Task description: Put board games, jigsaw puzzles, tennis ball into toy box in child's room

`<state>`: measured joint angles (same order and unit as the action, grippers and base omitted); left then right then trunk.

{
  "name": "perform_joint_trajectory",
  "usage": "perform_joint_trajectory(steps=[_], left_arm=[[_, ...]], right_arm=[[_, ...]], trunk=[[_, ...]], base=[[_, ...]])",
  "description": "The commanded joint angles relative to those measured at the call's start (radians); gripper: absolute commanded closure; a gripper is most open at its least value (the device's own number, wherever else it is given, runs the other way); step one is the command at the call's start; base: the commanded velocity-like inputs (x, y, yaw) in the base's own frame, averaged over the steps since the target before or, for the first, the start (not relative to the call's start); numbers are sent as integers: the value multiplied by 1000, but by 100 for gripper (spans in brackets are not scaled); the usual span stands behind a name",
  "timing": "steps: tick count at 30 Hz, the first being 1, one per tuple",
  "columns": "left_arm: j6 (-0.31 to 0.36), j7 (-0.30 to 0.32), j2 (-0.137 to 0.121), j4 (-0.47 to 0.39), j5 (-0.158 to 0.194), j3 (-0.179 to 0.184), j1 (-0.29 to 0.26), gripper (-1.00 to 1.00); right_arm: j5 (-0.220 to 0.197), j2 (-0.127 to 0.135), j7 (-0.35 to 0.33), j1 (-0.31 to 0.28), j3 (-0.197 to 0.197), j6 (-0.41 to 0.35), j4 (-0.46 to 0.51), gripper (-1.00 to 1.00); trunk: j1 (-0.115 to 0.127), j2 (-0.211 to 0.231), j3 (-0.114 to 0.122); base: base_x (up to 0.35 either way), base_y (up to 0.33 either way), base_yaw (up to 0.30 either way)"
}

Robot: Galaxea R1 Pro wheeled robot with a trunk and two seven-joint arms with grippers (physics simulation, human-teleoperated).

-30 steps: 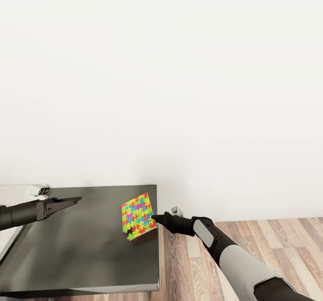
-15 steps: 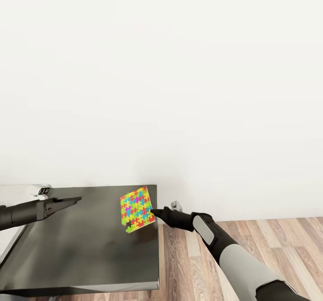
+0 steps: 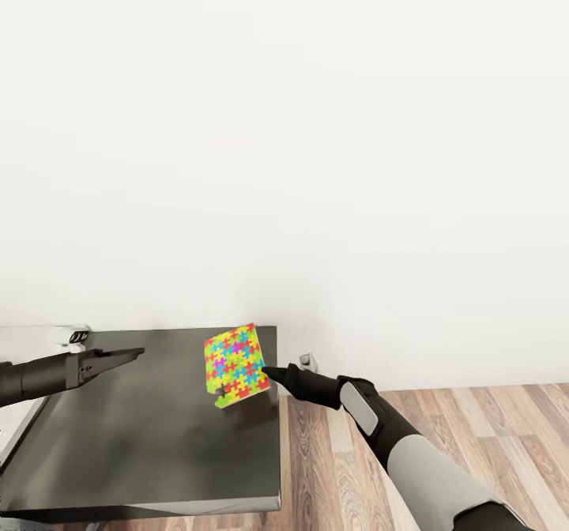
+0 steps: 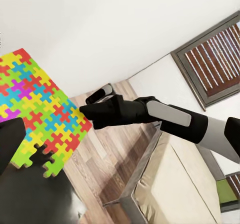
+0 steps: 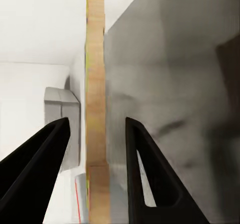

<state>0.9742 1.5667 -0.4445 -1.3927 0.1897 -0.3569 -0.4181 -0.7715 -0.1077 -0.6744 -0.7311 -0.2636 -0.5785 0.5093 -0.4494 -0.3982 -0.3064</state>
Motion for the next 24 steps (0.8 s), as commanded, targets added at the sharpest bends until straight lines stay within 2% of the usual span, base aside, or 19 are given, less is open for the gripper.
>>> perform_joint_trajectory(steps=[1, 7, 15, 24], left_arm=[[11, 4, 0, 0, -1, 0, -1, -100], [11, 4, 0, 0, -1, 1, -1, -100], [11, 4, 0, 0, -1, 4, -1, -100], [11, 4, 0, 0, -1, 5, -1, -100]], right_arm=[[-5, 0, -11, 0, -2, -5, 0, 100], [0, 4, -72, 6, -1, 1, 0, 100], [2, 48, -163, 4, -2, 6, 20, 100], [4, 75, -194, 1, -2, 8, 63, 100]], trunk=[[-1, -2, -1], [-1, -2, 4], [-1, -2, 14], [-1, -2, 26]], base=[[0, 0, 97], [-32, 0, 159], [-91, 0, 195], [-8, 0, 183]])
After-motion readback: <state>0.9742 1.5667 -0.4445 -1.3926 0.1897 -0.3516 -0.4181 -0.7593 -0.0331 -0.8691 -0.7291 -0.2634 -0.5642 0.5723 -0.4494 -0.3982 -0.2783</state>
